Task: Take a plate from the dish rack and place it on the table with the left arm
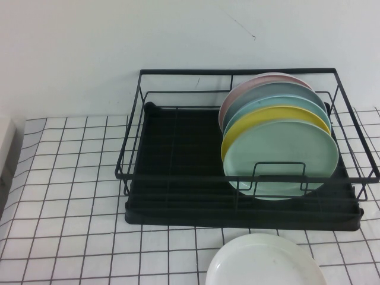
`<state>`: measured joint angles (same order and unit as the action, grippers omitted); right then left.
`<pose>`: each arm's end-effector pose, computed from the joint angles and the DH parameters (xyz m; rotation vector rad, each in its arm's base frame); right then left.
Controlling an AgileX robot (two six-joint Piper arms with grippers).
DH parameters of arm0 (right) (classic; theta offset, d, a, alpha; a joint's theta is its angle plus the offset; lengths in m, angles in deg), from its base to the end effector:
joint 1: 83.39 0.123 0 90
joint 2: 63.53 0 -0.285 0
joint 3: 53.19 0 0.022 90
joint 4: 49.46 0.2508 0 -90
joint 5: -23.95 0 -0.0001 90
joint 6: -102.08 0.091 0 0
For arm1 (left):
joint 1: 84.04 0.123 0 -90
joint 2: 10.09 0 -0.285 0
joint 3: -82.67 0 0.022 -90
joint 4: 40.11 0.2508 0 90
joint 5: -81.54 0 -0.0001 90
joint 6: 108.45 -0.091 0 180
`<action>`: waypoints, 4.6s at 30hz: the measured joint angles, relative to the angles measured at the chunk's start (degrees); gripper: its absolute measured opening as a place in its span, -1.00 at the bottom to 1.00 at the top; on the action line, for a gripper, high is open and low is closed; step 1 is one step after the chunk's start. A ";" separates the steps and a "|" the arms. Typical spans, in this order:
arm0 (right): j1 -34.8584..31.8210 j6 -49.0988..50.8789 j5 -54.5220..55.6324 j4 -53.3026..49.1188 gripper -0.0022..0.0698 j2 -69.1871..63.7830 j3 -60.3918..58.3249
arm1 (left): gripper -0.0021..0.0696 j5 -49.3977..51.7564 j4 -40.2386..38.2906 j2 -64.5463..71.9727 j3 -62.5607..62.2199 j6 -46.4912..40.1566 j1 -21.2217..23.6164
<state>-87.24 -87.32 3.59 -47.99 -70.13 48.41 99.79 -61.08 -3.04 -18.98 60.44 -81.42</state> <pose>0.0525 -0.0027 0.1753 -0.0733 1.8395 -0.1370 0.0540 -0.0078 0.1803 -0.0991 1.7886 -0.1790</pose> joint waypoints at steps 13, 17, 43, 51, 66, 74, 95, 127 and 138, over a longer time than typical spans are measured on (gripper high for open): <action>0.00 0.00 0.00 0.00 -0.94 0.00 0.00 | -0.95 -6.30 -37.64 0.00 0.11 0.00 0.00; 0.00 0.00 0.00 0.00 -0.94 0.00 0.00 | -0.95 -6.44 -40.20 0.00 0.11 0.00 0.00; 0.00 0.00 0.00 0.00 -0.94 0.00 0.00 | -0.95 30.70 -36.53 54.58 -49.28 -37.53 -0.32; 0.00 0.00 0.00 0.00 -0.94 0.00 0.00 | -0.95 30.10 -39.54 75.86 -66.00 -48.96 -12.34; 0.00 0.00 0.00 0.00 -0.94 0.00 0.00 | -0.31 33.54 -40.27 102.93 -88.39 -73.23 -29.40; 0.00 0.00 0.00 0.00 -0.94 0.00 0.00 | 0.17 36.52 -40.37 110.76 -95.81 -76.71 -30.11; 0.00 0.00 0.00 0.00 -0.94 0.00 0.00 | 0.07 32.84 -40.37 115.22 -98.62 -78.43 -30.21; 0.00 0.00 0.00 0.00 -0.94 0.00 0.00 | -0.60 29.36 -43.08 117.52 -98.72 -78.44 -30.33; 0.00 0.00 0.00 -0.11 -0.94 0.00 0.00 | -0.72 30.43 -41.68 101.98 -98.72 -72.88 -32.22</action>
<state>-87.24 -87.32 3.59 -48.10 -70.13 48.41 130.23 -102.76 98.94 -117.70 -12.44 -113.64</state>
